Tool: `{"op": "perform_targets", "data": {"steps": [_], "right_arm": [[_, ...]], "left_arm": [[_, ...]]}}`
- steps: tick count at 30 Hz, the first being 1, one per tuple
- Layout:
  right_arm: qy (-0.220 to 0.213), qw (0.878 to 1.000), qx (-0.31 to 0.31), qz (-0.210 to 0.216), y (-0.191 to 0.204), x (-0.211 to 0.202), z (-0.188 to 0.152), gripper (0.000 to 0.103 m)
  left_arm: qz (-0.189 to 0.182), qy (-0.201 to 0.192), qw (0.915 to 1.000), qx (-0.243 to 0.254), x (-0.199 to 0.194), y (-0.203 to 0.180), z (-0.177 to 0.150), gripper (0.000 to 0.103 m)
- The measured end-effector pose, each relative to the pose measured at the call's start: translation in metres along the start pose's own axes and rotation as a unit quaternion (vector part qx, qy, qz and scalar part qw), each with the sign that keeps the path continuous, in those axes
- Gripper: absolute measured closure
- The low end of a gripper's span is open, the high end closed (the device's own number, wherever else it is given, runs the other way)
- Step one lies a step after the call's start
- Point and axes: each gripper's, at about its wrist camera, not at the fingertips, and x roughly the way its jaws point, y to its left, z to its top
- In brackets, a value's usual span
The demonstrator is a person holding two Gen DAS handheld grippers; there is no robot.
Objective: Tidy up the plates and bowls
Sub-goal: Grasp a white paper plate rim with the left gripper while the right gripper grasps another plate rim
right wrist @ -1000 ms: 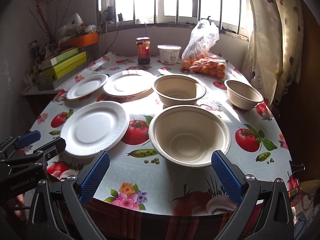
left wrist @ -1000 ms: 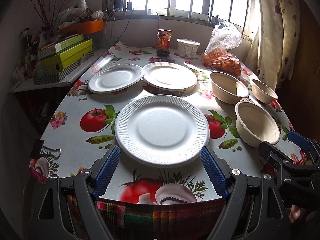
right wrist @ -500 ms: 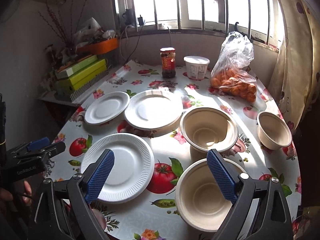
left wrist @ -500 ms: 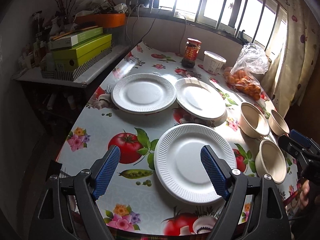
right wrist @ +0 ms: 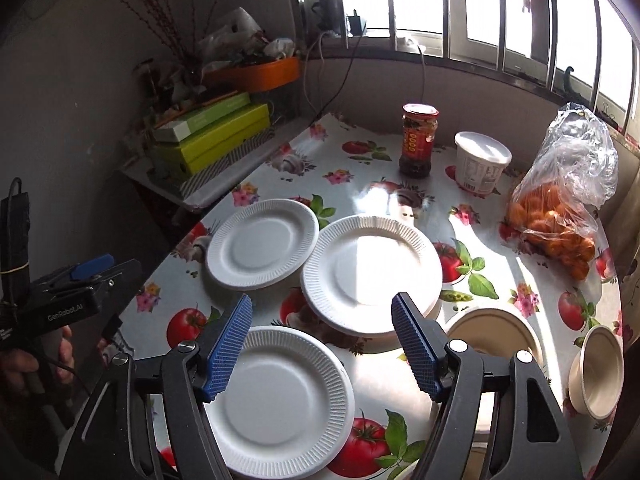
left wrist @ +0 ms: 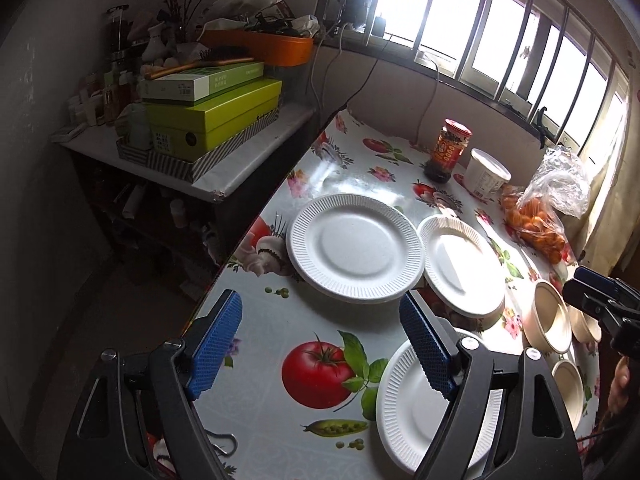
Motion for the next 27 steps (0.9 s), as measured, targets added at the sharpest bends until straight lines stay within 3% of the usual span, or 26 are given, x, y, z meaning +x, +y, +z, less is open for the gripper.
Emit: {"op": "perform_targets", "data": {"steps": [5,11,13,18,24,27], "right_arm": [[0.007,0.999,-0.007,0.03,0.003,0.032,0.04,0.031],[0.044,0.996,-0.035,0.065,0.01,0.088,0.077,0.031],[0.066,0.995,-0.026,0.075,0.007,0.109,0.086,0.031],[0.111,0.992,-0.035,0.053,0.0,0.162,0.097,0.036],[0.158,0.985,-0.013,0.073,-0.012,0.209,0.096,0.046],[0.171,0.982,-0.006,0.08,-0.012,0.222,0.095,0.047]], "left_arm": [[0.006,0.007,0.9997,-0.023,0.014,0.013,0.018,0.029],[0.01,0.024,0.9988,-0.041,0.039,0.025,0.032,0.031],[0.008,0.032,0.9984,-0.047,0.048,0.029,0.033,0.038],[0.0,0.061,0.9965,-0.057,0.075,0.032,0.031,0.042],[-0.018,0.094,0.9931,-0.068,0.103,0.03,0.03,0.045],[-0.03,0.105,0.9916,-0.069,0.112,0.027,0.029,0.053]]}}
